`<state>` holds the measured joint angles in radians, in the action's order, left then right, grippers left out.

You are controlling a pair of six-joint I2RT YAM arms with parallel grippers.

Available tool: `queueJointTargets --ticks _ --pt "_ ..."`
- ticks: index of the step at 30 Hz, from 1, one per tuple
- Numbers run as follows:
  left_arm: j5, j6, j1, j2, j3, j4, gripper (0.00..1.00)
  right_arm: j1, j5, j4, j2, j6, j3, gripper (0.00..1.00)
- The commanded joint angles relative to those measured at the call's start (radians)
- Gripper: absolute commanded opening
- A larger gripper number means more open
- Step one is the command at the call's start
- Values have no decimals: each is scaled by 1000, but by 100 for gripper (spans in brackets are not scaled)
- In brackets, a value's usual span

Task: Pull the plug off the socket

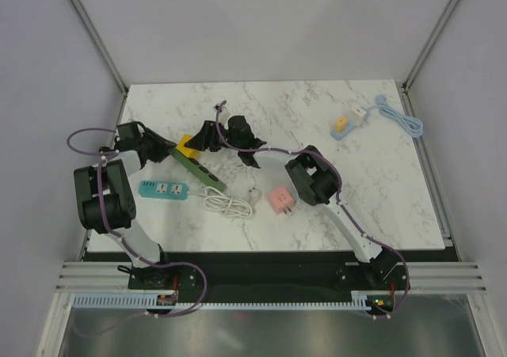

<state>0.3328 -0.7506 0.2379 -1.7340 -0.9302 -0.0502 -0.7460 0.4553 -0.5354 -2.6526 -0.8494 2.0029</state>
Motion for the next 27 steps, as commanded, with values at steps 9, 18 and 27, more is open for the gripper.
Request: queueJointTargets --ticks 9,18,27 --pt "121 149 -72 42 -30 115 2 28 -309 210 111 352 103 0" --pt "118 148 -72 39 -32 121 2 59 -301 154 157 269 28 0" --pt "123 149 -72 33 -38 121 2 68 -279 133 189 319 -6 0"
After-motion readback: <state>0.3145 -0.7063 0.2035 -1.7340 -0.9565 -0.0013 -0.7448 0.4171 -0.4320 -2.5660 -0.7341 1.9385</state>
